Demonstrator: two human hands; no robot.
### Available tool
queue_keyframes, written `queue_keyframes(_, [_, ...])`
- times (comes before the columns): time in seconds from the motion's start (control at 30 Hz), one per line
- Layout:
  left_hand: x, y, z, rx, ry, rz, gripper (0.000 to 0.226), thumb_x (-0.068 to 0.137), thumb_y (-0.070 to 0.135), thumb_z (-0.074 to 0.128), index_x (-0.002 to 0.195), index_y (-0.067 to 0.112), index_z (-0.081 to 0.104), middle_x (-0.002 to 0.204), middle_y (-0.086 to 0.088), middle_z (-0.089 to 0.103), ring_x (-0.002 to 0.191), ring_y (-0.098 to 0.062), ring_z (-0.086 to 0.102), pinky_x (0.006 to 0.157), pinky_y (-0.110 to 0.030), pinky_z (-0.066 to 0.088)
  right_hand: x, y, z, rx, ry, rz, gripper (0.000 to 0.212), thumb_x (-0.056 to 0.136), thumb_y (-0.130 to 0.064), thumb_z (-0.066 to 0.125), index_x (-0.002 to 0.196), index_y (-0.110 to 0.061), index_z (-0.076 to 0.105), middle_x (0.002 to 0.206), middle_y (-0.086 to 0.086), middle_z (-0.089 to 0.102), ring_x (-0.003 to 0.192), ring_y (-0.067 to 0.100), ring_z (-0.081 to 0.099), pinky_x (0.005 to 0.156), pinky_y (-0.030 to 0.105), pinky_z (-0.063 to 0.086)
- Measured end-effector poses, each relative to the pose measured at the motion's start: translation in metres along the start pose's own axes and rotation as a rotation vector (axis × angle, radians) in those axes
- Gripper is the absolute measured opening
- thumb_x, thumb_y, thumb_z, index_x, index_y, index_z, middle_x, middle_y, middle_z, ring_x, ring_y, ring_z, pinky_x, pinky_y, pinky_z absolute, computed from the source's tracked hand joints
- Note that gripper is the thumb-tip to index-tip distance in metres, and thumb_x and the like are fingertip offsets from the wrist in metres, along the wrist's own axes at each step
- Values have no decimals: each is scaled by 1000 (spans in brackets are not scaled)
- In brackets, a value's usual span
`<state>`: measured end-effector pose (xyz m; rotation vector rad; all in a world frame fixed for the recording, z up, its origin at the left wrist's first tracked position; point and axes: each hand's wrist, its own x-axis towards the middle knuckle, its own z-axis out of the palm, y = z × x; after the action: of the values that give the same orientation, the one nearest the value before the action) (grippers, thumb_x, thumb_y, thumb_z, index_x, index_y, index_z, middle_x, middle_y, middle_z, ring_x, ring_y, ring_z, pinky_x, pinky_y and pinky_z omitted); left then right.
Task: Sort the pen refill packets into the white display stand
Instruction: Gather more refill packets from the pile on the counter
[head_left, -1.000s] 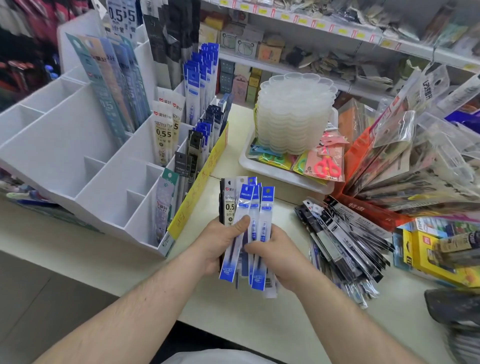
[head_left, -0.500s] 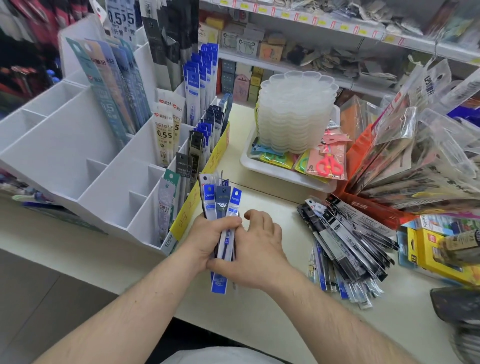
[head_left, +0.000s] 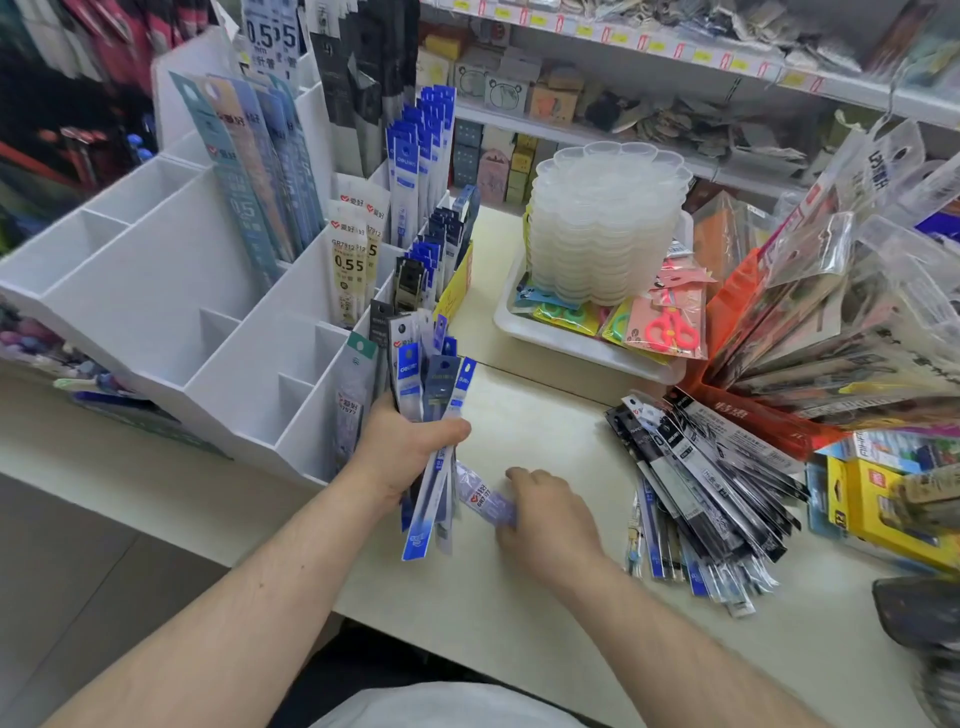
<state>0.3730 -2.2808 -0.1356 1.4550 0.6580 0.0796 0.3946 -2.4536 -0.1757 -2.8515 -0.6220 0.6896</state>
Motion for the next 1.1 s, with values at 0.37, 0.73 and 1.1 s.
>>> queue_keyframes(0.37, [-8,0,8,-13,146,35,26,77,8,80,92,23,66,82,9,73,82,-12,70,77,-32,55,-8,12,-30,1188,-86,417,17,91,0,40,93,-6,56,88,11,53,51,24,49,47,28,39])
queue_keyframes(0.73, [-33,20,17,-136,189,35,44,57,29,79,98,16,68,85,-3,74,84,-26,73,84,-50,59,-30,-30,-68,1683,-173,251,31,100,-27,39,94,-8,62,63,5,50,46,18,39,47,23,24])
queue_keyframes(1.1, [-62,75,-52,-145,334,275,46,62,22,79,106,11,70,87,0,76,82,-22,74,74,-41,60,-3,-40,-70,1470,-106,119,38,102,-17,43,88,-12,78,81,4,60,63,15,45,61,31,35])
